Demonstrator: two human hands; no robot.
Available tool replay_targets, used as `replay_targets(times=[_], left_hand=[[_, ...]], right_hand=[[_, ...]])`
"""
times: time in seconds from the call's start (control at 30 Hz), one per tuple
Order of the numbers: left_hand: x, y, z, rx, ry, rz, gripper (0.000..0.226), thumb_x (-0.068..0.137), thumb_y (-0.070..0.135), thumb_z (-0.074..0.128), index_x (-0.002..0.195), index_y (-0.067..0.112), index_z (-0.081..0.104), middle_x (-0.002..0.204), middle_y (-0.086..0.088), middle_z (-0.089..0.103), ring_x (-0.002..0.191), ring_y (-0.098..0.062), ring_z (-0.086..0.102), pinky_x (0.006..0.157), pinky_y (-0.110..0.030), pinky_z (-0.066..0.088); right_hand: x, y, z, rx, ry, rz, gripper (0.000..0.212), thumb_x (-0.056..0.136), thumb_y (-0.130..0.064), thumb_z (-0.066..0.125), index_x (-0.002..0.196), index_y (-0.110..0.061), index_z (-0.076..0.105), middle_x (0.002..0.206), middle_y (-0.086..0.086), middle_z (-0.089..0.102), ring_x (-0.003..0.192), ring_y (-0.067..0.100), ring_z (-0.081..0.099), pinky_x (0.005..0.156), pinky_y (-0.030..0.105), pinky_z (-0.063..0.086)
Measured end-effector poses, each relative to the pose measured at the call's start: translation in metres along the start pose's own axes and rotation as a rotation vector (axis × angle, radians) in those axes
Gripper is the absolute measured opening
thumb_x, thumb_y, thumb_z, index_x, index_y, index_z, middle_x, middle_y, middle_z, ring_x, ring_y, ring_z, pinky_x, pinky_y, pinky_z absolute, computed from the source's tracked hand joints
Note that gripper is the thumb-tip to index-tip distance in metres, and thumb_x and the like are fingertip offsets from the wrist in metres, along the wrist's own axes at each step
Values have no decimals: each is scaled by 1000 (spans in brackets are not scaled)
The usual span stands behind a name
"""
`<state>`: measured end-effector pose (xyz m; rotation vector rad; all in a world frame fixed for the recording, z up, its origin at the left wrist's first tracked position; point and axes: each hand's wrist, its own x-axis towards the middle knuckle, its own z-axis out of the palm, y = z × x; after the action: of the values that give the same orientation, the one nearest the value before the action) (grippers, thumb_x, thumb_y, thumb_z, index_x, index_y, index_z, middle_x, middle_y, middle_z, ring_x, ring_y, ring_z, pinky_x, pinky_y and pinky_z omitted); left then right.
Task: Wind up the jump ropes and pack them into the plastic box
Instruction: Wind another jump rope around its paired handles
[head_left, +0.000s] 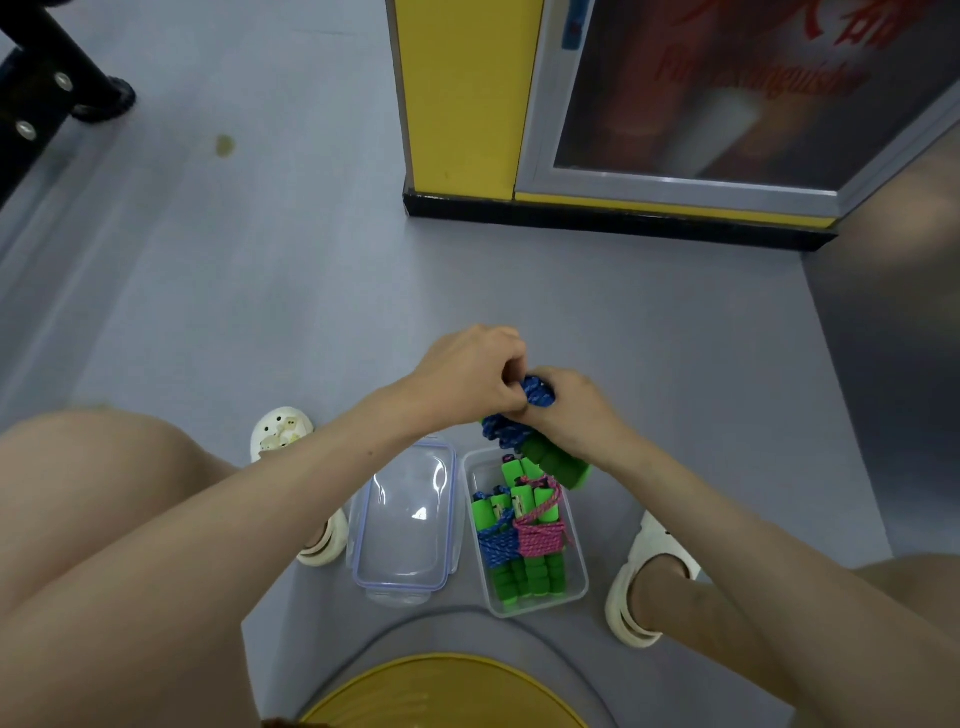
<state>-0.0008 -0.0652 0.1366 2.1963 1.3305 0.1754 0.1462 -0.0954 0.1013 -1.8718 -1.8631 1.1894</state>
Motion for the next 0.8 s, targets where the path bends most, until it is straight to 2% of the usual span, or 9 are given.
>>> replay_targets(times=[0.07,0.17,0.27,0.37,0.5,0.57,0.67,0.8], left_hand=[[0,2,-3,69,58,-23,6,74,22,65,79,21,62,88,9,61,85,-14,56,65,-28,43],[1,-1,-7,229,106,24,8,75,27,64,81,24,67,88,11,61,89,-11,49,64,-26,40],[2,-7,-6,174,88,21,10,76,24,64,85,21,68,90,8,61,87,-12,53,65,-26,39],[3,-14,-5,100,85,6,8,77,20,64,83,18,68,90,6,62,79,-13,53,65,-27,43],[5,-25,-5,-70,26,19,6,78,11,66,83,12,70,86,2,61,79,-17,58,75,-40,50],[6,-25,-4,-63,-72,63,15,82,10,65,96,11,72,92,-1,61,84,-17,58,82,-40,49],[6,-21,1,23,-134,133,29,86,13,63,114,17,69,101,-2,61,90,-13,55,84,-31,45],[8,-21,5,77,-115,151,20,91,17,59,105,16,73,100,-2,66,96,-17,58,84,-33,42]], right_hand=[[4,-2,-4,-27,0,-10,29,76,-43,69,88,-18,61,75,-6,61,71,14,57,65,36,48],[4,-4,-7,-228,10,-37,40,75,-55,67,93,-20,60,78,-7,58,72,15,55,62,32,42],[1,-3,-7,-342,8,-65,41,76,-57,65,96,-22,58,81,-6,56,76,16,55,60,29,36],[0,-2,-7,-345,-26,-92,37,76,-59,65,89,-26,54,81,-8,56,75,14,54,57,28,33],[-3,-3,-7,-317,-59,-88,37,76,-60,65,89,-26,55,78,-10,55,72,11,52,51,24,31],[-3,-1,-7,-325,-59,-65,37,77,-59,65,87,-25,54,77,-9,55,72,12,52,52,24,31],[-2,5,-6,-300,-71,-32,38,76,-58,65,83,-22,55,75,-8,57,70,12,54,52,25,34],[1,6,-3,-326,-78,-47,38,73,-60,67,84,-24,58,73,-10,57,70,12,56,52,25,35]])
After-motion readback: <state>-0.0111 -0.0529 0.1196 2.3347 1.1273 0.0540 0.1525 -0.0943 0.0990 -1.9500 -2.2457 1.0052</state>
